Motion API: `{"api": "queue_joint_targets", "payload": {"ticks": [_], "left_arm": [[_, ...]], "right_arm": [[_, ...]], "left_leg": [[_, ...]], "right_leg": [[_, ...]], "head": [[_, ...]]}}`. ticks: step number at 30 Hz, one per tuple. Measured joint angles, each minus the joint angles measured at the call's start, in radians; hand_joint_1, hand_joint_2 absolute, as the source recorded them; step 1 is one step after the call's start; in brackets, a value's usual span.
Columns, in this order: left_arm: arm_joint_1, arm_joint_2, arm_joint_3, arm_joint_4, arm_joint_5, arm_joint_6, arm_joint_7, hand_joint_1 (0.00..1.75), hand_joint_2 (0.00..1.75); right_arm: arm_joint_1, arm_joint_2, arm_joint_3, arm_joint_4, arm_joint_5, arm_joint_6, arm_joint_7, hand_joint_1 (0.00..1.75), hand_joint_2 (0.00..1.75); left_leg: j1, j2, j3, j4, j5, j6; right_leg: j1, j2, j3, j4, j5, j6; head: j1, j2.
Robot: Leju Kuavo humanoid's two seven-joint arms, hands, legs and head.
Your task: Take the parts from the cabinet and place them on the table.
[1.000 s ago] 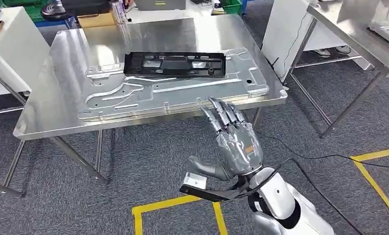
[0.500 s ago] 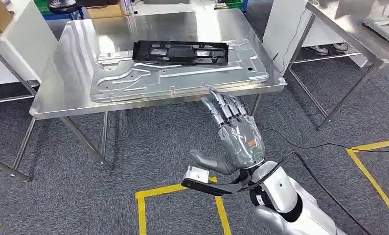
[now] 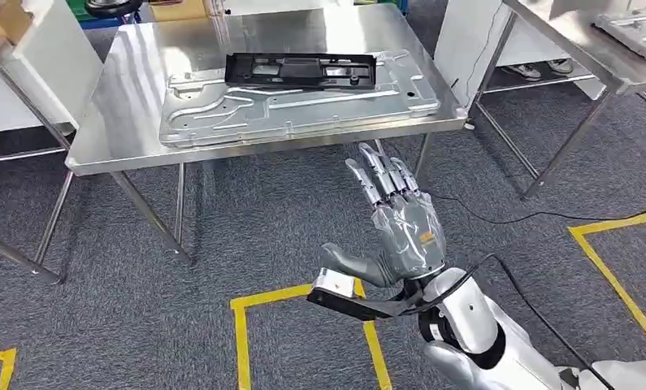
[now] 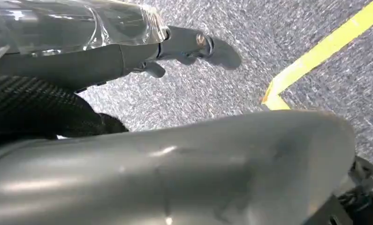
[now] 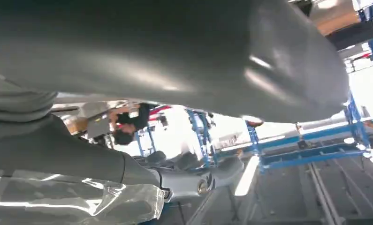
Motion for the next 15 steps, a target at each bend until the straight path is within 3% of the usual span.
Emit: {"api": "queue_joint_targets", "payload": {"ticks": [1,2,4,5,6,7,8,10,12,13,15], "left_arm": [[0.001,0.001,0.001,0.0,0.0,0.003,0.0,0.0,0.0],[0.0,-0.002,0.002,0.0,0.0,0.005,0.002,0.0,0.0],[0.0,-0.002,0.003,0.0,-0.001,0.005,0.002,0.0,0.0],[-0.001,-0.002,0.003,0.0,-0.001,0.005,0.002,0.0,0.0],[-0.002,-0.003,0.003,0.0,-0.002,0.004,0.002,0.0,0.0],[-0.002,-0.004,0.003,0.0,-0.002,0.004,0.003,0.0,0.0],[-0.002,-0.004,0.003,0.0,-0.003,0.003,0.007,0.0,0.0],[-0.003,-0.004,0.003,0.0,-0.01,0.001,0.009,0.0,0.0],[-0.001,-0.004,0.003,0.0,-0.012,-0.002,0.014,0.0,0.0],[0.001,-0.004,0.003,0.0,-0.012,-0.002,0.015,0.0,0.0],[0.001,-0.005,0.003,0.0,-0.012,-0.008,0.015,0.0,0.0]], "right_arm": [[0.002,0.0,-0.003,0.0,-0.001,0.003,0.001,0.0,0.0],[0.0,-0.002,-0.005,0.0,-0.002,0.007,0.003,0.0,0.0],[0.002,-0.002,-0.006,0.0,-0.007,0.011,0.009,0.0,0.0],[0.003,-0.002,-0.006,0.0,-0.009,0.013,0.009,0.0,0.0],[0.005,-0.002,-0.007,0.001,-0.011,0.015,0.013,0.0,0.0],[0.009,-0.002,-0.007,0.001,-0.014,0.017,0.013,0.0,0.0],[0.013,-0.002,-0.007,0.001,-0.02,0.017,0.013,0.0,0.0],[0.018,-0.002,-0.008,0.003,-0.026,0.018,0.013,0.0,0.0],[0.019,-0.002,-0.011,0.003,-0.031,0.016,0.013,0.0,0.0],[0.02,-0.003,-0.014,0.003,-0.031,0.016,0.013,0.0,0.0],[0.022,-0.003,-0.015,0.004,-0.031,0.016,0.012,0.0,0.0]], "left_leg": [[-0.006,-0.003,-0.008,0.0,0.009,-0.005],[-0.002,-0.002,-0.023,0.02,-0.032,-0.014],[0.01,-0.001,-0.062,0.158,-0.163,-0.029],[0.015,-0.001,-0.081,0.24,-0.21,-0.036],[0.019,-0.001,-0.091,0.309,-0.231,-0.04],[0.022,-0.001,-0.084,0.335,-0.222,-0.043],[0.025,-0.001,-0.054,0.313,-0.193,-0.046],[0.028,-0.001,0.054,0.161,-0.13,-0.047],[0.023,-0.005,0.162,-0.005,-0.143,-0.038],[0.022,-0.009,0.169,-0.033,-0.151,-0.026],[0.017,-0.01,0.148,-0.019,-0.144,-0.017]], "right_leg": [[-0.009,-0.004,-0.014,-0.005,0.014,-0.007],[-0.013,-0.006,-0.024,-0.005,0.026,-0.012],[-0.014,-0.008,-0.051,-0.004,0.048,-0.02],[-0.014,-0.008,-0.064,-0.004,0.058,-0.02],[-0.014,-0.009,-0.077,-0.003,0.068,-0.02],[-0.014,-0.009,-0.09,-0.002,0.077,-0.019],[-0.014,-0.01,-0.103,-0.002,0.087,-0.017],[-0.016,-0.008,-0.127,0.001,0.104,-0.009],[-0.01,-0.006,-0.144,0.006,0.117,0.002],[-0.011,-0.007,-0.149,0.006,0.13,0.008],[-0.013,-0.007,-0.16,0.004,0.149,0.02]], "head": [[0.001,0.0],[0.002,0.0],[-0.003,0.0],[-0.002,0.0],[-0.003,0.0],[-0.003,0.0],[-0.003,0.0],[-0.003,0.0],[-0.003,0.0],[-0.002,0.0],[-0.002,0.0]]}}
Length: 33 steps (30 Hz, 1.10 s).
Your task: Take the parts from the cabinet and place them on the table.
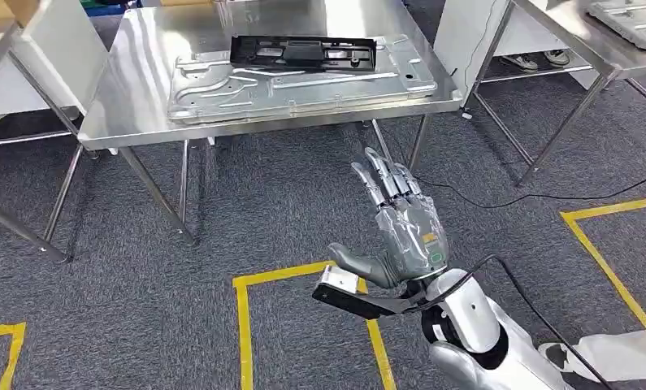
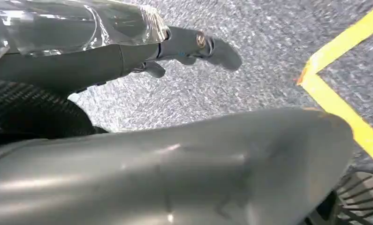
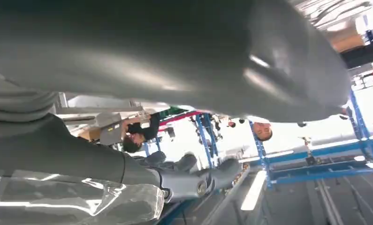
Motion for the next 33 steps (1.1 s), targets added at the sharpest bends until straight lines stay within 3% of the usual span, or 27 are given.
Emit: {"api": "queue_joint_targets", "payload": {"ticks": [1,2,4,5,6,7,8,9,10,11,12,13,14,16,17,18,20,21,22,23,25,26,27,28,31,32,33], "left_arm": [[0.0,0.0,0.0,0.0,0.0,-0.002,0.0,0.0,0.0],[-0.001,0.0,0.0,0.0,0.0,-0.003,0.0,0.0,0.0],[-0.002,-0.001,0.0,0.0,0.0,-0.003,0.0,0.0,0.0],[-0.002,-0.001,0.0,0.0,0.0,-0.003,0.0,0.0,0.0],[-0.002,-0.001,0.0,0.0,0.0,-0.003,0.0,0.0,0.0],[-0.002,-0.002,0.0,0.0,-0.005,-0.003,0.0,0.0,0.0],[-0.002,-0.003,0.0,0.0,-0.007,-0.003,0.0,0.0,0.0],[-0.003,-0.004,0.0,0.0,-0.006,-0.004,0.0,0.0,0.0],[-0.003,-0.004,0.0,0.0,-0.006,-0.004,0.0,0.0,0.0],[-0.004,-0.005,0.0,0.0,-0.006,-0.005,0.0,0.0,0.0],[-0.004,-0.005,0.0,0.0,-0.006,-0.006,-0.001,0.0,0.0],[-0.003,-0.006,0.0,0.0,-0.006,-0.007,-0.001,0.0,0.0],[-0.003,-0.006,0.0,0.0,-0.005,-0.007,-0.002,0.0,0.0],[-0.003,-0.006,0.0,0.0,-0.005,-0.008,-0.002,0.0,0.0],[-0.003,-0.006,0.0,0.0,-0.005,-0.008,-0.002,0.0,0.0],[-0.003,-0.006,0.0,0.0,-0.005,-0.009,-0.002,0.0,0.0],[-0.004,-0.006,0.0,0.0,-0.005,-0.01,-0.002,0.0,0.0],[-0.005,-0.006,0.0,0.0,-0.005,-0.011,-0.002,0.0,0.0],[-0.005,-0.006,0.0,0.0,-0.005,-0.012,-0.002,0.0,0.0],[-0.005,-0.006,0.0,0.0,-0.005,-0.013,-0.002,0.0,0.0],[-0.006,-0.006,0.0,0.0,-0.005,-0.016,-0.002,0.0,0.0],[-0.006,-0.006,0.0,0.0,-0.006,-0.018,-0.002,0.0,0.0],[-0.006,-0.005,0.0,0.0,-0.006,-0.018,-0.001,0.0,0.0],[-0.006,-0.006,0.0,0.0,-0.006,-0.018,-0.001,0.0,0.0],[-0.008,-0.006,0.0,0.0,-0.007,-0.019,0.0,0.0,0.0],[-0.007,-0.01,0.0,0.0,-0.01,-0.02,0.0,0.0,0.0],[-0.007,-0.01,0.0,0.0,-0.011,-0.02,0.001,0.0,0.0]], "right_arm": [[0.002,-0.002,0.0,0.0,0.0,0.0,0.0,0.0,0.0],[0.004,-0.003,-0.001,0.001,0.0,0.0,0.0,0.0,0.0],[0.006,-0.004,-0.003,0.001,-0.001,0.0,0.0,0.0,0.0],[0.008,-0.005,-0.004,0.002,-0.001,0.0,0.0,0.0,0.0],[0.01,-0.005,-0.006,0.002,-0.002,0.0,0.0,0.0,0.0],[0.012,-0.006,-0.006,0.002,-0.003,0.0,0.0,0.0,0.0],[0.014,-0.006,-0.006,0.002,-0.005,0.0,0.0,0.0,0.0],[0.014,-0.006,-0.007,0.003,-0.01,0.0,0.0,0.0,0.0],[0.014,-0.006,-0.008,0.003,-0.013,0.0,0.0,0.0,0.0],[0.014,-0.006,-0.01,0.003,-0.021,-0.001,0.0,0.0,0.0],[0.012,-0.006,-0.015,0.003,-0.032,-0.003,-0.001,0.0,0.0],[0.01,-0.005,-0.018,0.003,-0.044,-0.007,-0.002,0.0,0.0],[0.01,-0.005,-0.019,0.003,-0.055,-0.01,-0.002,0.0,0.0],[0.017,-0.005,-0.021,0.003,-0.08,-0.014,-0.002,0.0,0.0],[0.019,-0.005,-0.022,0.003,-0.089,-0.016,-0.002,0.0,0.0],[0.019,-0.005,-0.024,0.004,-0.098,-0.019,-0.002,0.0,0.0],[0.028,-0.005,-0.027,0.005,-0.121,-0.032,-0.002,0.0,0.0],[0.038,-0.005,-0.032,0.006,-0.135,-0.04,-0.002,0.0,0.0],[0.049,-0.005,-0.039,0.01,-0.147,-0.051,-0.002,0.0,0.0],[0.055,-0.005,-0.043,0.013,-0.152,-0.056,-0.002,0.0,0.0],[0.067,-0.005,-0.052,0.023,-0.17,-0.076,-0.002,0.0,0.0],[0.076,-0.005,-0.06,0.031,-0.182,-0.09,-0.001,0.0,0.0],[0.088,-0.004,-0.071,0.044,-0.196,-0.111,-0.002,0.0,0.0],[0.096,-0.004,-0.08,0.058,-0.213,-0.131,-0.005,0.0,0.0],[0.143,-0.004,-0.111,0.116,-0.28,-0.197,-0.031,0.0,0.0],[0.157,-0.004,-0.122,0.14,-0.299,-0.217,-0.039,0.0,0.0],[0.167,-0.001,-0.13,0.166,-0.314,-0.234,-0.042,0.0,0.0]], "left_leg": [[0.005,0.001,-0.009,-0.005,0.01,0.013],[0.007,0.005,-0.014,-0.006,0.021,0.022],[0.003,0.007,-0.034,-0.006,0.034,0.038],[0.002,0.007,-0.044,-0.006,0.042,0.041],[-0.001,0.008,-0.055,-0.006,0.05,0.042],[-0.003,0.009,-0.064,-0.006,0.058,0.043],[-0.004,0.009,-0.073,-0.006,0.065,0.042],[-0.005,0.009,-0.082,-0.004,0.073,0.04],[-0.005,0.009,-0.089,-0.003,0.079,0.037],[-0.006,0.014,-0.092,0.001,0.082,0.034],[-0.016,0.015,-0.096,0.007,0.083,0.031],[-0.016,0.016,-0.099,0.012,0.087,0.027],[-0.016,0.019,-0.104,0.015,0.091,0.021],[-0.016,0.034,-0.114,0.019,0.097,0.011],[-0.012,0.03,-0.12,0.031,0.081,0.005],[-0.012,0.024,-0.139,0.076,0.04,-0.002],[-0.007,0.024,-0.204,0.248,-0.054,-0.012],[-0.005,0.024,-0.234,0.329,-0.085,-0.014],[-0.004,0.024,-0.245,0.37,-0.09,-0.015],[-0.004,0.024,-0.233,0.355,-0.073,-0.014],[-0.004,0.016,-0.147,0.209,0.004,-0.006],[-0.004,-0.007,-0.092,0.106,0.043,0.002],[-0.005,-0.057,-0.055,0.035,0.049,0.017],[0.002,-0.062,-0.043,0.017,0.05,0.018],[-0.003,-0.039,-0.047,0.005,0.045,0.019],[0.008,-0.025,-0.046,-0.005,0.051,0.023],[0.007,-0.019,-0.046,-0.006,0.052,0.025]], "right_leg": [[0.002,0.001,-0.006,0.002,0.004,0.007],[-0.005,0.005,-0.016,0.019,-0.029,0.009],[-0.005,0.005,-0.062,0.165,-0.158,0.014],[-0.004,0.006,-0.087,0.251,-0.202,0.017],[-0.004,0.007,-0.105,0.326,-0.226,0.019],[-0.004,0.007,-0.109,0.366,-0.216,0.019],[-0.004,0.007,-0.093,0.365,-0.182,0.019],[-0.004,0.007,-0.057,0.323,-0.14,0.017],[-0.004,0.007,0.005,0.235,-0.109,0.013],[-0.003,-0.003,0.071,0.14,-0.104,0.01],[0.006,-0.036,0.134,0.049,-0.12,0.008],[0.009,-0.037,0.151,0.011,-0.136,-0.001],[0.004,-0.03,0.145,0.005,-0.14,-0.004],[0.002,-0.013,0.136,0.0,-0.137,-0.021],[-0.003,-0.009,0.134,-0.001,-0.131,-0.029],[-0.002,-0.001,0.128,0.0,-0.126,-0.037],[-0.001,0.012,0.119,0.0,-0.118,-0.044],[0.0,0.018,0.115,0.0,-0.114,-0.045],[0.001,0.024,0.112,0.001,-0.111,-0.045],[0.002,0.032,0.11,0.001,-0.109,-0.044],[0.003,0.053,0.109,0.001,-0.106,-0.041],[0.004,0.062,0.11,0.001,-0.105,-0.04],[0.0,0.068,0.104,0.001,-0.104,-0.037],[0.005,0.08,0.1,0.002,-0.1,-0.032],[0.002,0.106,0.084,0.004,-0.09,-0.017],[0.002,0.101,0.08,0.012,-0.1,-0.014],[0.006,0.056,0.066,0.044,-0.124,-0.006]], "head": [[0.0,0.0],[0.0,0.0],[0.003,0.0],[0.003,0.0],[0.004,0.0],[0.004,0.0],[0.004,0.0],[0.004,0.0],[0.004,0.0],[0.004,0.0],[0.005,0.0],[0.005,0.0],[0.005,0.0],[0.005,0.0],[0.006,0.0],[0.003,0.0],[0.002,0.0],[0.002,0.0],[0.002,0.0],[0.002,0.0],[0.002,0.0],[0.002,0.0],[0.002,0.0],[0.004,0.0],[0.003,0.0],[0.002,0.0],[0.006,0.0]]}}
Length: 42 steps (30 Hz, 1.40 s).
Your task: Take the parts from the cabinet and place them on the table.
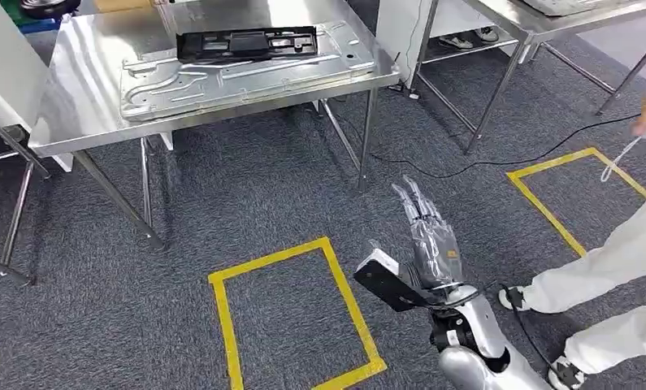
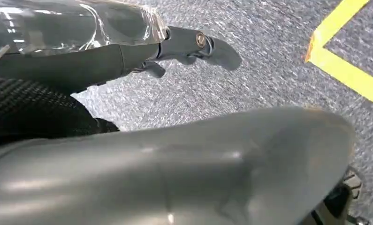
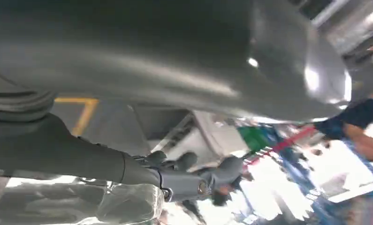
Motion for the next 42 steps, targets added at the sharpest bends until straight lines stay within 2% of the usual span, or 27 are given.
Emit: {"api": "queue_joint_targets", "payload": {"ticks": [1,3,4,5,7,8,9,11,14,15,18,20,21,23,24,25,28,29,31,34,35,36,38,39,40,41,42], "left_arm": [[0.001,0.0,0.0,0.0,0.0,0.0,0.0,0.0,0.0],[0.004,0.0,0.0,0.0,0.0,0.0,0.0,0.0,0.0],[0.004,0.0,0.0,0.0,0.0,0.0,0.001,0.0,0.0],[0.004,-0.001,0.0,0.0,0.0,0.0,0.001,0.0,0.0],[0.005,-0.001,0.0,0.0,0.0,0.0,0.001,0.0,0.0],[0.005,-0.001,0.0,0.0,-0.003,0.0,0.001,0.0,0.0],[0.006,0.0,0.0,0.0,-0.006,0.0,0.002,0.0,0.0],[0.007,0.002,0.0,0.0,-0.006,0.0,0.004,0.0,0.0],[0.007,0.002,0.0,0.0,-0.006,0.002,0.008,0.0,0.0],[0.007,0.002,0.0,0.0,-0.006,0.002,0.009,0.0,0.0],[0.005,0.002,0.0,0.0,-0.006,0.002,0.009,0.0,0.0],[0.004,0.002,0.0,0.0,-0.006,0.003,0.008,0.0,0.0],[0.004,0.002,0.0,0.0,-0.006,0.002,0.006,0.0,0.0],[0.003,0.002,0.0,0.0,-0.006,0.002,0.003,0.0,0.0],[0.002,0.003,0.0,0.0,-0.006,0.002,0.003,0.0,0.0],[0.0,0.006,0.0,0.0,-0.006,0.002,0.002,0.0,0.0],[0.001,0.006,0.0,0.0,-0.002,0.003,-0.003,0.0,0.0],[0.001,0.002,0.0,0.0,0.002,0.002,-0.005,0.0,0.0],[0.004,0.002,0.0,0.0,0.004,0.003,-0.006,0.0,0.0],[0.009,0.002,0.0,0.0,0.005,0.003,-0.006,0.0,0.0],[0.01,0.002,0.0,0.0,0.005,0.002,-0.006,0.0,0.0],[0.01,0.002,0.0,0.0,0.006,0.002,-0.006,0.0,0.0],[0.011,0.002,0.0,0.0,0.007,0.002,-0.006,0.0,0.0],[0.011,0.002,0.0,0.0,0.007,0.002,-0.007,0.0,0.0],[0.012,0.005,0.0,0.002,0.007,0.002,-0.007,0.0,0.0],[0.014,0.006,0.0,0.002,0.007,0.001,-0.008,0.0,0.0],[0.014,0.007,0.0,0.002,0.007,0.002,-0.009,0.0,0.0]], "right_arm": [[0.006,0.0,-0.011,0.03,-0.012,-0.015,-0.014,0.0,0.0],[0.026,0.005,-0.028,0.087,-0.095,-0.058,-0.044,0.0,0.0],[0.041,0.011,-0.037,0.134,-0.159,-0.083,-0.06,0.0,0.0],[0.052,0.019,-0.043,0.188,-0.211,-0.1,-0.074,0.0,0.0],[0.068,0.034,-0.055,0.307,-0.324,-0.138,-0.156,0.0,0.0],[0.067,0.046,-0.063,0.373,-0.373,-0.157,-0.204,0.0,0.0],[0.06,0.066,-0.068,0.456,-0.409,-0.173,-0.24,0.0,0.0],[0.056,0.096,-0.076,0.602,-0.511,-0.167,-0.288,0.0,0.0],[0.07,0.135,-0.091,0.798,-0.636,-0.133,-0.35,0.0,0.0],[0.073,0.153,-0.092,0.861,-0.643,-0.122,-0.359,0.0,0.0],[0.08,0.2,-0.093,1.039,-0.672,-0.062,-0.348,0.0,0.0],[0.1,0.225,-0.097,1.126,-0.721,-0.027,-0.317,0.0,0.0],[0.111,0.235,-0.102,1.163,-0.741,-0.016,-0.308,0.0,0.0],[0.124,0.26,-0.116,1.237,-0.766,-0.002,-0.298,0.0,0.0],[0.128,0.275,-0.119,1.263,-0.77,0.005,-0.296,0.0,0.0],[0.127,0.285,-0.121,1.29,-0.778,0.012,-0.295,0.0,0.0],[0.13,0.303,-0.139,1.357,-0.79,0.033,-0.28,0.0,0.0],[0.132,0.303,-0.141,1.372,-0.797,0.037,-0.275,0.0,0.0],[0.132,0.315,-0.147,1.403,-0.803,0.044,-0.27,0.0,0.0],[0.124,0.327,-0.161,1.437,-0.811,0.05,-0.26,0.0,0.0],[0.126,0.329,-0.164,1.445,-0.818,0.054,-0.257,0.0,0.0],[0.127,0.33,-0.167,1.456,-0.818,0.054,-0.257,0.0,0.0],[0.126,0.332,-0.169,1.47,-0.819,0.057,-0.258,0.0,0.0],[0.125,0.333,-0.17,1.474,-0.82,0.058,-0.257,0.0,0.0],[0.12,0.345,-0.172,1.476,-0.824,0.067,-0.255,0.0,0.0],[0.119,0.344,-0.178,1.481,-0.831,0.074,-0.251,0.0,0.0],[0.118,0.346,-0.182,1.488,-0.834,0.081,-0.238,0.0,0.0]], "left_leg": [[0.0,0.013,-0.002,0.0,0.001,0.005],[-0.001,0.034,-0.006,0.0,0.001,0.006],[-0.001,0.045,-0.006,0.0,0.001,0.006],[0.0,0.054,-0.006,0.001,0.001,0.006],[0.003,0.07,-0.006,0.005,0.0,0.003],[0.004,0.08,-0.006,0.01,-0.004,-0.004],[-0.001,0.086,-0.008,0.018,-0.008,-0.013],[-0.008,0.097,-0.012,0.026,-0.013,-0.025],[-0.001,0.11,-0.013,0.031,-0.016,-0.036],[0.003,0.085,-0.022,0.055,-0.041,-0.041],[0.001,0.049,-0.127,0.298,-0.172,-0.043],[-0.002,0.043,-0.16,0.374,-0.184,-0.036],[-0.005,0.042,-0.143,0.339,-0.157,-0.029],[-0.015,0.02,-0.052,0.16,-0.068,-0.007],[-0.02,-0.036,-0.005,0.062,-0.03,0.013],[-0.019,-0.066,0.009,0.032,-0.036,0.023],[-0.028,-0.033,0.008,0.025,-0.031,0.015],[-0.016,-0.018,0.011,0.013,-0.022,0.016],[-0.011,0.006,0.015,0.002,-0.014,0.019],[-0.01,0.049,0.011,0.004,-0.013,0.019],[-0.009,0.064,0.01,0.005,-0.013,0.017],[-0.006,0.075,0.009,0.006,-0.013,0.016],[0.002,0.098,0.006,0.016,-0.018,0.003],[0.003,0.108,0.005,0.028,-0.024,-0.006],[-0.004,0.115,0.003,0.034,-0.029,-0.016],[-0.005,0.122,0.003,0.042,-0.035,-0.024],[-0.006,0.129,0.003,0.042,-0.034,-0.029]], "right_leg": [[-0.002,-0.024,-0.035,0.071,-0.042,0.008],[-0.007,-0.036,-0.116,0.242,-0.114,0.019],[-0.01,-0.037,-0.143,0.302,-0.126,0.024],[-0.014,-0.038,-0.142,0.301,-0.112,0.027],[-0.023,-0.051,-0.068,0.155,-0.03,0.035],[-0.026,-0.076,-0.013,0.052,0.012,0.04],[-0.026,-0.126,0.017,-0.013,0.017,0.045],[-0.02,-0.099,0.009,-0.011,0.017,0.013],[-0.016,-0.078,0.002,-0.011,0.023,-0.007],[-0.017,-0.073,0.0,-0.011,0.026,-0.013],[-0.012,-0.042,-0.013,-0.01,0.034,-0.027],[-0.006,-0.018,-0.016,-0.01,0.037,-0.031],[-0.002,-0.005,-0.016,-0.01,0.038,-0.032],[0.004,0.024,-0.014,-0.01,0.041,-0.034],[-0.002,0.037,-0.016,-0.011,0.045,-0.035],[0.005,0.051,-0.021,-0.009,0.048,-0.03],[-0.008,0.085,-0.031,-0.012,0.059,-0.015],[0.002,0.095,-0.033,-0.014,0.061,-0.008],[0.003,-0.007,-0.06,0.049,0.007,0.0],[-0.013,-0.035,-0.16,0.28,-0.107,0.024],[-0.019,-0.037,-0.167,0.311,-0.109,0.032],[-0.024,-0.04,-0.149,0.286,-0.091,0.039],[-0.034,-0.061,-0.044,0.11,-0.015,0.053],[-0.038,-0.099,0.018,0.011,0.015,0.062],[-0.03,-0.117,0.019,0.003,0.004,0.052],[-0.032,-0.102,0.015,-0.002,0.01,0.033],[-0.029,-0.095,0.009,0.003,0.009,0.025]], "head": [[0.003,0.0],[0.003,0.0],[0.003,0.0],[0.003,0.0],[0.003,0.0],[0.003,0.0],[0.004,0.0],[0.002,0.0],[0.003,0.0],[0.002,0.0],[0.002,0.0],[0.002,0.0],[0.002,0.0],[0.002,0.0],[0.002,0.0],[0.003,0.0],[0.002,0.0],[0.002,0.0],[0.006,0.0],[0.008,0.0],[0.008,0.0],[0.008,0.0],[0.008,0.0],[0.008,0.0],[0.01,0.0],[0.007,0.0],[0.007,0.0]]}}
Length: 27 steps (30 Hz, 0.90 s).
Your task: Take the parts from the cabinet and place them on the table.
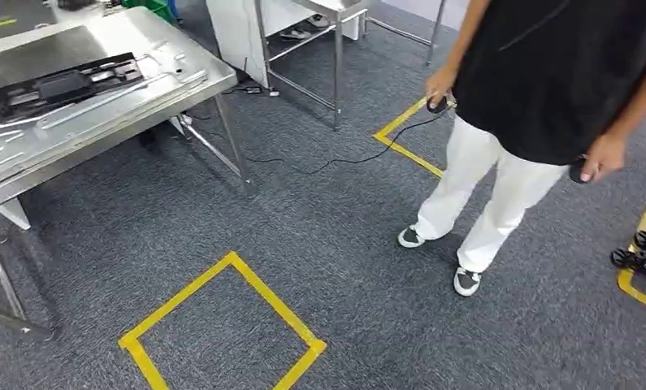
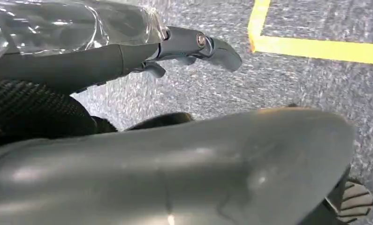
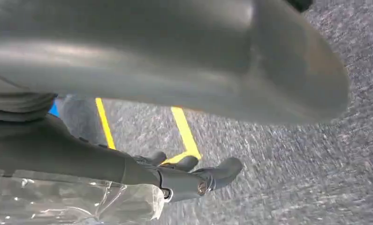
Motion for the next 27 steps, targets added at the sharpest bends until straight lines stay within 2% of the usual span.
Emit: {"api": "queue_joint_targets", "payload": {"ticks": [1,2,3,4,5,7,8,9,10,11,12,13,14,15,17,18,19,20,21,22,23,24,25,26,27], "left_arm": [[-0.001,0.0,0.0,0.0,0.0,0.0,-0.001,0.0,0.0],[0.0,0.0,0.0,0.0,0.0,0.0,-0.002,0.0,0.0],[0.0,0.0,0.0,0.0,0.001,0.0,-0.003,0.0,0.0],[-0.001,0.0,0.0,0.0,0.002,0.0,-0.003,0.0,0.0],[-0.002,0.0,0.0,0.0,0.004,0.0,-0.006,0.0,0.0],[-0.003,0.0,0.0,0.0,0.006,0.0,-0.009,0.0,0.0],[-0.004,0.0,0.0,0.0,0.006,0.0,-0.009,0.0,0.0],[-0.004,0.0,0.0,0.0,0.006,0.0,-0.009,0.0,0.0],[-0.005,0.0,0.0,0.0,0.006,0.0,-0.009,0.0,0.0],[-0.005,0.0,0.0,0.0,0.006,0.0,-0.009,0.0,0.0],[-0.006,0.0,0.0,0.0,0.006,0.0,-0.009,0.0,0.0],[-0.007,0.002,0.0,0.0,0.006,0.0,-0.009,0.0,0.0],[-0.008,0.002,0.0,0.0,0.006,0.0,-0.009,0.0,0.0],[-0.007,0.002,0.0,0.0,0.006,0.0,-0.008,0.0,0.0],[-0.009,0.002,0.0,0.0,0.005,0.0,-0.007,0.0,0.0],[-0.01,0.0,0.0,0.0,0.004,0.0,-0.006,0.0,0.0],[-0.008,0.0,0.0,0.0,0.002,0.0,-0.005,0.0,0.0],[-0.006,0.0,0.0,0.0,0.002,0.0,-0.002,0.0,0.0],[-0.003,0.0,0.0,0.0,0.001,0.0,0.0,0.0,0.0],[-0.002,0.0,0.0,0.0,0.001,0.0,0.0,0.0,0.0],[-0.001,0.001,0.0,0.0,0.001,0.0,0.001,0.0,0.0],[0.001,0.0,0.0,0.0,0.001,0.0,0.001,0.0,0.0],[0.001,0.0,0.0,0.0,0.001,0.0,0.001,0.0,0.0],[0.001,0.0,0.0,0.0,0.002,0.0,0.001,0.0,0.0],[0.002,0.0,0.0,0.0,0.002,0.0,0.002,0.0,0.0]], "right_arm": [[-0.001,0.002,-0.004,0.007,-0.007,0.008,0.01,0.0,0.0],[-0.001,0.002,-0.007,0.012,-0.008,0.018,0.029,0.0,0.0],[-0.001,0.003,-0.01,0.018,0.001,0.033,0.052,0.0,0.0],[0.0,0.003,-0.01,0.021,0.019,0.047,0.076,0.0,0.0],[-0.001,0.004,-0.01,0.024,0.032,0.057,0.096,0.0,0.0],[-0.003,0.01,-0.01,0.027,0.04,0.067,0.121,0.0,0.0],[-0.003,0.012,-0.01,0.029,0.041,0.07,0.127,0.0,0.0],[-0.002,0.013,-0.01,0.033,0.041,0.076,0.137,0.0,0.0],[-0.001,0.016,-0.01,0.035,0.04,0.082,0.142,0.0,0.0],[-0.001,0.016,-0.01,0.037,0.038,0.085,0.142,0.0,0.0],[-0.003,0.018,-0.01,0.038,0.037,0.087,0.143,0.0,0.0],[-0.003,0.021,-0.01,0.039,0.035,0.088,0.146,0.0,0.0],[-0.006,0.022,-0.01,0.039,0.034,0.089,0.15,0.0,0.0],[-0.007,0.024,-0.01,0.039,0.029,0.089,0.151,0.0,0.0],[-0.004,0.025,-0.01,0.044,0.025,0.09,0.153,0.0,0.0],[-0.003,0.024,-0.01,0.048,0.022,0.09,0.156,0.0,0.0],[-0.003,0.025,-0.01,0.049,0.016,0.09,0.155,0.0,0.0],[-0.004,0.026,-0.01,0.049,0.016,0.091,0.155,0.0,0.0],[-0.006,0.026,-0.01,0.049,0.014,0.091,0.155,0.0,0.0],[-0.007,0.026,-0.01,0.049,0.014,0.091,0.155,0.0,0.0],[-0.007,0.026,-0.01,0.049,0.014,0.091,0.155,0.0,0.0],[-0.006,0.026,-0.01,0.049,0.013,0.091,0.155,0.0,0.0],[-0.004,0.026,-0.01,0.051,0.011,0.092,0.155,0.0,0.0],[-0.004,0.026,-0.01,0.052,0.007,0.092,0.156,0.0,0.0],[-0.005,0.026,-0.01,0.053,0.005,0.095,0.156,0.0,0.0]], "left_leg": [[0.003,0.007,0.003,-0.006,0.004,-0.007],[0.006,0.016,0.004,-0.006,0.004,-0.013],[0.013,-0.006,-0.001,0.004,-0.008,-0.021],[0.015,-0.047,-0.017,0.044,-0.045,-0.024],[0.014,-0.066,-0.047,0.114,-0.092,-0.025],[0.013,-0.085,-0.121,0.289,-0.171,-0.023],[0.013,-0.087,-0.141,0.337,-0.181,-0.02],[0.012,-0.087,-0.141,0.34,-0.171,-0.017],[0.011,-0.09,-0.112,0.283,-0.134,-0.013],[0.01,-0.098,-0.061,0.187,-0.085,-0.006],[0.01,-0.125,-0.01,0.086,-0.043,0.001],[0.01,-0.186,0.022,0.016,-0.028,0.01],[0.008,-0.193,0.021,0.002,-0.031,0.013],[0.004,-0.184,0.015,0.007,-0.03,0.015],[-0.002,-0.166,0.015,0.004,-0.022,0.03],[0.013,-0.154,0.02,-0.017,-0.005,0.04],[0.008,-0.143,0.024,-0.024,0.0,0.043],[0.006,-0.128,0.021,-0.025,0.005,0.05],[0.002,-0.11,0.018,-0.025,0.005,0.051],[-0.002,-0.093,0.016,-0.025,0.005,0.051],[-0.004,-0.077,0.013,-0.024,0.005,0.052],[-0.007,-0.062,0.013,-0.024,0.005,0.052],[-0.008,-0.049,0.013,-0.024,0.005,0.052],[-0.01,-0.036,0.013,-0.024,0.005,0.052],[-0.012,-0.024,0.015,-0.024,0.005,0.051]], "right_leg": [[0.007,0.009,-0.004,0.003,-0.001,-0.009],[0.005,0.017,-0.007,0.001,0.004,-0.018],[0.001,0.026,-0.008,-0.001,0.01,-0.028],[0.002,0.034,-0.013,-0.001,0.013,-0.034],[0.003,0.04,-0.018,-0.001,0.017,-0.039],[0.009,0.066,-0.028,0.0,0.023,-0.046],[0.011,0.077,-0.031,0.0,0.025,-0.048],[0.013,0.094,-0.033,0.0,0.028,-0.048],[0.013,0.109,-0.034,0.0,0.03,-0.045],[0.013,0.124,-0.033,0.0,0.032,-0.043],[0.013,0.137,-0.033,0.0,0.035,-0.04],[0.01,0.146,-0.037,0.0,0.038,-0.036],[0.017,0.157,-0.042,0.003,0.041,-0.03],[0.011,0.165,-0.048,0.0,0.048,-0.02],[0.006,0.185,-0.049,-0.014,0.059,-0.002],[0.007,0.181,-0.049,-0.011,0.059,0.001],[0.013,0.124,-0.062,0.01,0.041,-0.001],[0.014,0.085,-0.092,0.07,-0.004,-0.001],[0.013,0.068,-0.132,0.159,-0.053,0.003],[0.013,0.061,-0.167,0.24,-0.088,0.006],[0.012,0.058,-0.189,0.299,-0.106,0.008],[0.013,0.058,-0.184,0.304,-0.1,0.008],[0.013,0.057,-0.155,0.263,-0.078,0.007],[0.015,0.05,-0.102,0.179,-0.043,0.004],[0.018,0.031,-0.037,0.075,-0.007,-0.002]], "head": [[0.0,0.0],[0.001,0.0],[0.0,0.0],[0.0,0.0],[0.0,0.0],[-0.001,0.0],[-0.001,0.0],[-0.002,0.0],[-0.002,0.0],[-0.002,0.0],[-0.002,0.0],[-0.002,0.0],[-0.001,0.0],[-0.001,0.0],[-0.001,0.0],[-0.001,0.0],[0.001,0.0],[0.004,0.0],[0.006,0.0],[0.006,0.0],[0.006,0.0],[0.006,0.0],[0.006,0.0],[0.006,0.0],[0.006,0.0]]}}
